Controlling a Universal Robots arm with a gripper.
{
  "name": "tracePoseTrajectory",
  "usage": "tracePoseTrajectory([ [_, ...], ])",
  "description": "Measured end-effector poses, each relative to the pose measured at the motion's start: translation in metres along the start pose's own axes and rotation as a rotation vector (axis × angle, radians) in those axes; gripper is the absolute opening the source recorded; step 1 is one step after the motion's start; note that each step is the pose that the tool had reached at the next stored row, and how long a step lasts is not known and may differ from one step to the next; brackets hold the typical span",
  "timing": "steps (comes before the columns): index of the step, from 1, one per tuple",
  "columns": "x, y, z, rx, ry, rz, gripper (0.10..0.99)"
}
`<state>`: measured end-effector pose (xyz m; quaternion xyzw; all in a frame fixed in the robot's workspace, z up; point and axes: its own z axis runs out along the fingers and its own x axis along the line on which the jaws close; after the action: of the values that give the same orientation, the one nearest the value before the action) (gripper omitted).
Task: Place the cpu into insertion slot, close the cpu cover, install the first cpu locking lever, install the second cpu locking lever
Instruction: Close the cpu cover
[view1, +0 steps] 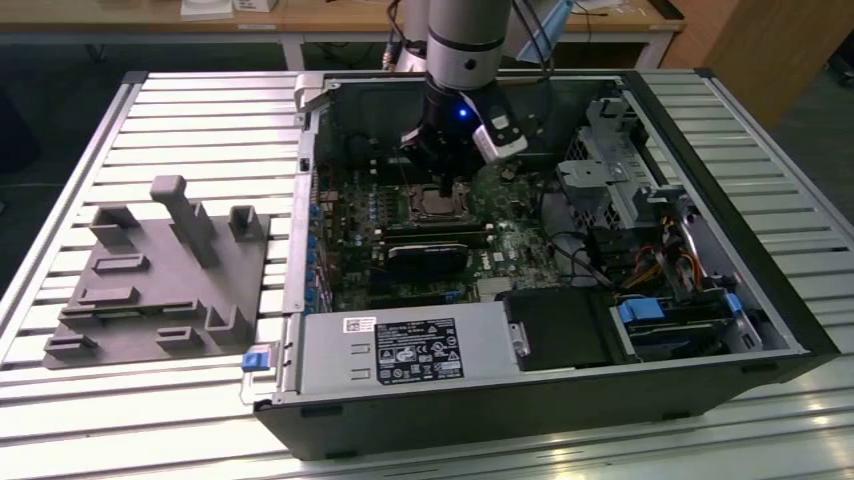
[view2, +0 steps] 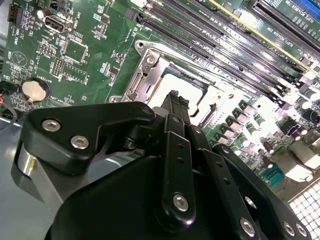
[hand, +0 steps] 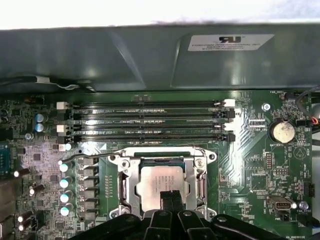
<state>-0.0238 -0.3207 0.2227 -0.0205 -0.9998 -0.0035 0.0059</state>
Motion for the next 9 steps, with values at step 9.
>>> tracePoseTrajectory([
  [9, 0.003, -0.0002, 0.0036, -0.001, -0.006, 0.042, 0.106],
])
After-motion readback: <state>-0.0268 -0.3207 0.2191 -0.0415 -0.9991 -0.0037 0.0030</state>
